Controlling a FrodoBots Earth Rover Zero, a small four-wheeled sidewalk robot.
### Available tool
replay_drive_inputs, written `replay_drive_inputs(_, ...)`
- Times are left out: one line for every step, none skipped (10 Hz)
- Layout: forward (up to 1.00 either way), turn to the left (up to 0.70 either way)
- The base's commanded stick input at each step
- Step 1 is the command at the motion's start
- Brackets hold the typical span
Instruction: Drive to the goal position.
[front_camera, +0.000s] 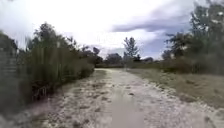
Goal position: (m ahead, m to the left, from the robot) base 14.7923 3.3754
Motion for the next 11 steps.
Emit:
replay_drive_inputs(0.7,0.0)
replay_drive_inputs(0.7,0.0)
replay_drive_inputs(0.7,0.0)
replay_drive_inputs(0.7,-0.35)
replay_drive_inputs(0.7,-0.35)
replay_drive_inputs(0.7,-0.35)
replay_drive_inputs(0.7,-0.35)
replay_drive_inputs(0.7,-0.35)
replay_drive_inputs(0.7,0.0)
replay_drive_inputs(0.7,0.0)
replay_drive_inputs(0.7,0.0)
